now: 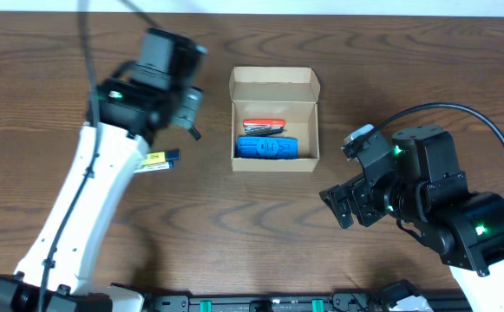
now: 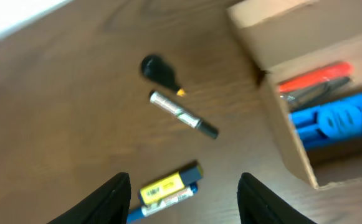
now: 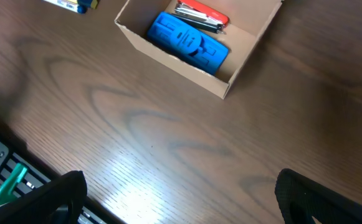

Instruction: Pack container

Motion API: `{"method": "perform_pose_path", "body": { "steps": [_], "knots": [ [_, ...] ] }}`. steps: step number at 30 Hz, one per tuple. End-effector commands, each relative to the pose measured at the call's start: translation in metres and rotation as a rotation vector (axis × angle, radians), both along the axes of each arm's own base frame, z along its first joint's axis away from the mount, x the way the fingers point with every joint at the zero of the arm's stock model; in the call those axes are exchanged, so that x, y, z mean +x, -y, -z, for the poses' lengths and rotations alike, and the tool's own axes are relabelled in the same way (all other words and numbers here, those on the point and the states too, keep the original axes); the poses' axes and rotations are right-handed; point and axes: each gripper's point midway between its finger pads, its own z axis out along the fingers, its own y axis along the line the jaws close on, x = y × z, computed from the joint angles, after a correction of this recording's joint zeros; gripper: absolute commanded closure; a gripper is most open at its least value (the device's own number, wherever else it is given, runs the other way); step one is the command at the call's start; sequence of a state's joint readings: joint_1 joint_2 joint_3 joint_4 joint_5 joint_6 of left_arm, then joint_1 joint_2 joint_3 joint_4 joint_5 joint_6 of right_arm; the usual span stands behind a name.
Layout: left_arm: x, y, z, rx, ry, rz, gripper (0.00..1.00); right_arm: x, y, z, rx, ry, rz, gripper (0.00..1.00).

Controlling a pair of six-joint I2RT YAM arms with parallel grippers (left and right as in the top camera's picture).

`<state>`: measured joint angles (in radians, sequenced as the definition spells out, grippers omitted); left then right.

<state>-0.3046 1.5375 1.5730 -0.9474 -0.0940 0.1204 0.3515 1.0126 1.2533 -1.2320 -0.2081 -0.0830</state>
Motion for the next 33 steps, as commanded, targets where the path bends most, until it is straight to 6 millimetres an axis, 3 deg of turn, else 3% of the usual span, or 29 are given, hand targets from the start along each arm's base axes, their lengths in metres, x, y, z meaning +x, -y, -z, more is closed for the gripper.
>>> {"method": "perform_pose_path", "body": {
  "steps": [1,7,10,14,19,23,33],
  "knots": [
    [0.001,-0.017,0.007,-0.146,-0.055,-0.156,0.44,0.001,0.001,-0.001,0.005,0.001,0.016,0.01],
    [-0.019,-0.06,0.022,-0.166,-0.169,-0.354,0.46,0.001,0.001,-0.001,0.005,0.001,0.017,0.01],
    [-0.034,-0.069,0.031,-0.211,-0.23,-0.502,0.45,0.001,0.001,-0.001,0.005,0.001,0.016,0.01],
    [-0.048,-0.068,0.051,-0.251,-0.302,-0.611,0.45,0.001,0.001,-0.001,0.005,0.001,0.017,0.01],
    [-0.054,-0.054,0.099,-0.34,-0.375,-0.662,0.45,0.001,0.001,-0.001,0.005,0.001,0.017,0.01],
    [-0.053,-0.059,0.138,-0.375,-0.351,-0.783,0.44,0.001,0.001,-0.001,0.005,0.0,0.017,0.01],
    [-0.05,-0.069,0.18,-0.462,-0.255,-1.034,0.39,0.001,0.001,-0.001,0.005,0.001,0.017,0.01]
  ]
}}
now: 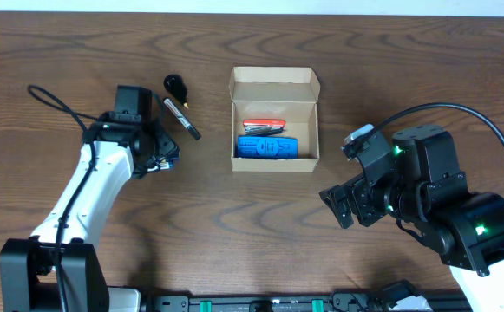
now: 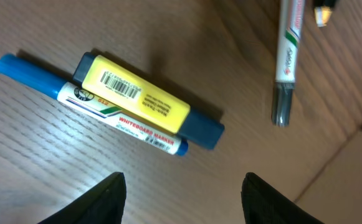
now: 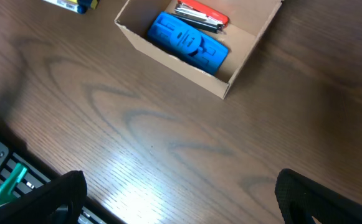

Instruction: Pack container

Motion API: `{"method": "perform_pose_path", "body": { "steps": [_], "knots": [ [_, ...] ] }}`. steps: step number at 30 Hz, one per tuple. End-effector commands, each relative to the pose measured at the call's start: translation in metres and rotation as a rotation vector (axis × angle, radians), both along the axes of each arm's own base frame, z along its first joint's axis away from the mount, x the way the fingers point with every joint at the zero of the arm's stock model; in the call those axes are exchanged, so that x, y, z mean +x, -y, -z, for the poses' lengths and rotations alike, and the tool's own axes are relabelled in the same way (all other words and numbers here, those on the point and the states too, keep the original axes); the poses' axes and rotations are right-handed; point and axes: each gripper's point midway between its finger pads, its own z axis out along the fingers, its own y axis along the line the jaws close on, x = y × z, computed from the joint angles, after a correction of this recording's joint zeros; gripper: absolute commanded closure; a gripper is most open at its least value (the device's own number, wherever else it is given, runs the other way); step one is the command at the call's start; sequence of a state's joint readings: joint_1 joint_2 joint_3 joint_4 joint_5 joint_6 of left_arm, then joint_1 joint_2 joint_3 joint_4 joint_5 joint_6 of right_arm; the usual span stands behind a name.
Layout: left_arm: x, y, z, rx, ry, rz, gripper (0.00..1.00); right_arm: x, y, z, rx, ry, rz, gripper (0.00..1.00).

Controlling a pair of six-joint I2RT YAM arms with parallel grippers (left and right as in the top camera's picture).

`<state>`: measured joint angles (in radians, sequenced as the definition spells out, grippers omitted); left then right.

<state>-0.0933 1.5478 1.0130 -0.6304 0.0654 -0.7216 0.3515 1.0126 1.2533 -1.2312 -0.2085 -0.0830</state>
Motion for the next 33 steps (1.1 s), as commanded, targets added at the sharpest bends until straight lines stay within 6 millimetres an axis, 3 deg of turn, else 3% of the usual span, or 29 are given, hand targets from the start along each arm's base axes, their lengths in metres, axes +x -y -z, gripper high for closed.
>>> {"method": "perform_pose_path", "body": {
  "steps": [1,6,13,17,18,23,33],
  "knots": [
    [-0.006,-0.013,0.012,0.022,-0.015,-0.16,0.38,0.001,0.002,-0.001,0.004,0.0,0.017,0.01],
    [-0.008,-0.016,0.022,0.002,0.0,-0.266,0.31,0.001,0.002,-0.001,0.004,0.0,0.017,0.01],
    [0.007,-0.016,0.025,-0.022,0.082,-0.304,0.2,0.001,0.002,-0.001,0.004,0.0,0.017,0.01],
    [0.018,-0.017,0.021,-0.031,0.131,-0.323,0.11,0.001,0.002,-0.001,0.004,0.0,0.017,0.01],
    [0.021,-0.017,0.019,-0.035,0.144,-0.323,0.02,0.001,0.002,-0.001,0.004,0.0,0.017,0.01],
    [0.031,-0.01,0.014,-0.076,0.184,-0.309,0.05,0.001,0.002,-0.001,0.004,0.0,0.017,0.01],
    [0.031,-0.005,0.014,-0.122,0.175,-0.346,0.05,0.001,0.002,-0.001,0.004,0.0,0.017,0.01]
  ]
}}
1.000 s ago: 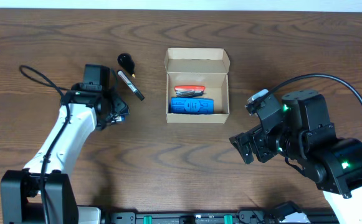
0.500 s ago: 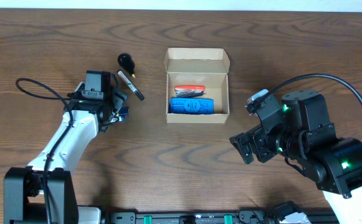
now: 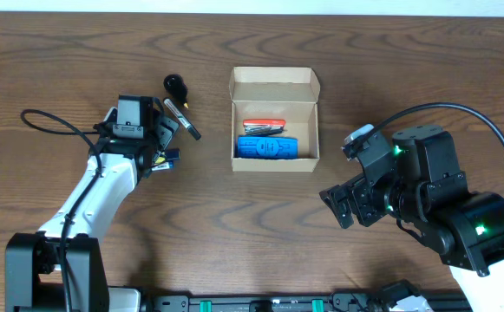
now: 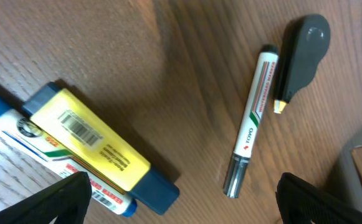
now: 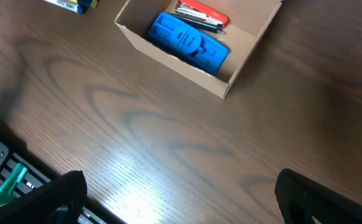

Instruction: Pack container

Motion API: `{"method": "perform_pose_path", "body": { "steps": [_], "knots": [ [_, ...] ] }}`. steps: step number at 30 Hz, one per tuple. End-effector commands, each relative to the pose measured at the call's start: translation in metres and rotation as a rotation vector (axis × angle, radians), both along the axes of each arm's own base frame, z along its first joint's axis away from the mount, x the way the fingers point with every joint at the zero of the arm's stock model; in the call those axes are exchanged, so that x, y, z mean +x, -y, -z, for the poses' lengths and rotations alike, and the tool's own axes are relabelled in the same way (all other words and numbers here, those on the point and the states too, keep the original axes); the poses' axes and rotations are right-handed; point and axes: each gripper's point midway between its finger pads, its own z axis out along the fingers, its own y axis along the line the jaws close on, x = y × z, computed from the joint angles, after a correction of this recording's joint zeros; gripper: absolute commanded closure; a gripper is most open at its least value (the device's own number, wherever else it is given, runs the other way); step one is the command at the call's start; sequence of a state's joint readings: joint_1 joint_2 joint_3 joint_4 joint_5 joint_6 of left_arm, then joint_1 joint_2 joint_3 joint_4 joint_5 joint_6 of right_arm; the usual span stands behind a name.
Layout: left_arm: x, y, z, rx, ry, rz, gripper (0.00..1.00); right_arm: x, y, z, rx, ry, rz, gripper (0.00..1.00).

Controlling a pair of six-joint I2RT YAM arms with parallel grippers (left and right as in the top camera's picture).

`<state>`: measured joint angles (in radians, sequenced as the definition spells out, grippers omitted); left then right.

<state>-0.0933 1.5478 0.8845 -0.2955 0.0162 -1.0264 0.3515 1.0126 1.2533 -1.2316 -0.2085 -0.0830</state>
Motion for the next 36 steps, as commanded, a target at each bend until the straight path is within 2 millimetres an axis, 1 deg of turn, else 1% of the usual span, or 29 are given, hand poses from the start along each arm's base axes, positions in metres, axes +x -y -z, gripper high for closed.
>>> {"method": "perform_pose_path", "body": {
  "steps": [1,4,5,7,11,14,18,22,25,36],
  "knots": [
    [-0.008,-0.001,0.006,-0.047,-0.037,-0.087,0.04,0.001,0.002,-0.001,0.004,0.0,0.017,0.01],
    [-0.021,-0.007,0.012,-0.084,-0.095,-0.241,0.04,0.001,0.002,-0.001,0.004,0.001,0.017,0.01],
    [-0.023,-0.007,0.011,-0.094,-0.107,-0.265,0.04,0.001,0.002,-0.001,0.004,0.0,0.017,0.01],
    [-0.022,-0.008,0.007,-0.096,-0.111,-0.276,0.04,0.001,0.002,-0.001,0.004,0.001,0.017,0.01],
    [-0.019,-0.016,-0.005,-0.06,-0.135,-0.328,0.04,0.001,0.002,-0.001,0.004,0.0,0.017,0.01],
    [-0.021,-0.014,-0.001,-0.075,-0.211,-0.375,0.04,0.001,0.002,-0.001,0.004,0.0,0.017,0.01],
    [-0.014,-0.002,0.015,-0.122,-0.296,-0.366,0.04,0.001,0.002,-0.001,0.004,0.0,0.017,0.01],
    [-0.005,-0.001,0.025,-0.112,-0.337,-0.369,0.04,0.001,0.002,-0.001,0.004,0.001,0.017,0.01],
    [-0.003,-0.001,0.032,-0.106,-0.349,-0.372,0.04,0.001,0.002,-0.001,0.004,0.001,0.017,0.01],
    [0.005,-0.01,0.032,-0.061,-0.31,-0.389,0.04,0.001,0.002,-0.001,0.004,0.0,0.017,0.01]
  ]
}}
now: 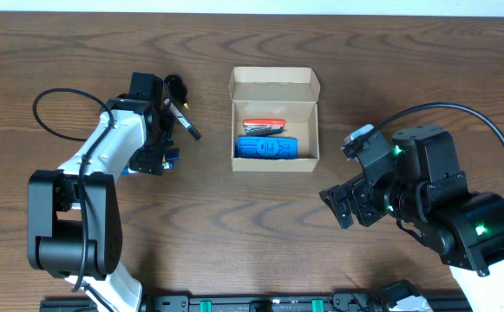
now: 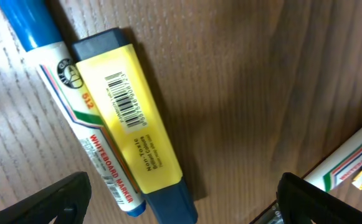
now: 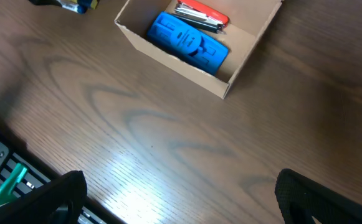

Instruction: Pack container

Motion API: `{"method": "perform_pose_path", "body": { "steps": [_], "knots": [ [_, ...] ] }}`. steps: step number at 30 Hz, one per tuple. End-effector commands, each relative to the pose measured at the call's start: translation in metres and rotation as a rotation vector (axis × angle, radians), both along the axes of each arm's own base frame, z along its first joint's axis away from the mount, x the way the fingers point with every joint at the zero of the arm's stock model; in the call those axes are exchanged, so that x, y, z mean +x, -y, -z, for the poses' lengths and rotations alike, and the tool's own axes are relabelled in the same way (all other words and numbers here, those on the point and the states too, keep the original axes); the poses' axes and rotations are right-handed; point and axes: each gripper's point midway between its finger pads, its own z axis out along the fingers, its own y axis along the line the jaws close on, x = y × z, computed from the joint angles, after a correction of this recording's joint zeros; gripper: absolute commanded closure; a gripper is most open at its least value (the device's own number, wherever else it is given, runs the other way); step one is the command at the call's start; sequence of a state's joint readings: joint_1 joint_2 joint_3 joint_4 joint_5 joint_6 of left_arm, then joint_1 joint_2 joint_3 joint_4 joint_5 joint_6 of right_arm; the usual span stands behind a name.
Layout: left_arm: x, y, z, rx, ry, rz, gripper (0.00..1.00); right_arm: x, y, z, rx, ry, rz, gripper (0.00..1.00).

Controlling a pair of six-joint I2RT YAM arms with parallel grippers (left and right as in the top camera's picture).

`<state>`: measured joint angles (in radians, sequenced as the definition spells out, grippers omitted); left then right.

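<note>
An open cardboard box (image 1: 274, 80) stands mid-table and holds a blue ribbed case (image 1: 267, 147) and a red pocket tool (image 1: 264, 127). Left of it lie a yellow highlighter (image 2: 131, 130) with a dark blue cap and, touching it, a blue whiteboard marker (image 2: 75, 118). My left gripper (image 2: 181, 208) hovers low over these two, open, with its fingers (image 2: 43, 199) apart on either side. The right gripper (image 3: 181, 205) stays open above bare table to the right of the box, holding nothing.
A silver-and-white pen (image 1: 185, 121) and a small black teardrop-shaped item (image 1: 175, 84) lie between the markers and the box. The pen's end shows at the right edge of the left wrist view (image 2: 349, 162). A black rail runs along the table's front edge.
My left gripper has turned and shifted from over the pen and black item to right above the highlighter and whiteboard marker, still open. The right arm has not moved.
My left arm was first raised high to the left of the box, open. Then it was low over the highlighter and marker, then over the pen and black item, and now again close over the highlighter. Nothing has been picked up; the right arm stayed still.
</note>
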<state>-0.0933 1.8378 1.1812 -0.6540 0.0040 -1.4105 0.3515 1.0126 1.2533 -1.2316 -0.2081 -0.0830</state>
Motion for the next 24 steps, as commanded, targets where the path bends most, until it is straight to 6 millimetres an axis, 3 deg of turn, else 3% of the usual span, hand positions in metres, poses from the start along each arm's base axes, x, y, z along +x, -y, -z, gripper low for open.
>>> {"method": "perform_pose_path", "body": {
  "steps": [1,24],
  "knots": [
    [0.01,-0.008,-0.005,0.042,0.027,-0.02,0.04,0.001,0.001,-0.001,0.004,0.0,0.017,0.01],
    [0.017,-0.016,0.003,0.082,0.043,-0.054,0.04,0.001,0.001,-0.001,0.004,-0.001,0.017,0.01]
  ]
}}
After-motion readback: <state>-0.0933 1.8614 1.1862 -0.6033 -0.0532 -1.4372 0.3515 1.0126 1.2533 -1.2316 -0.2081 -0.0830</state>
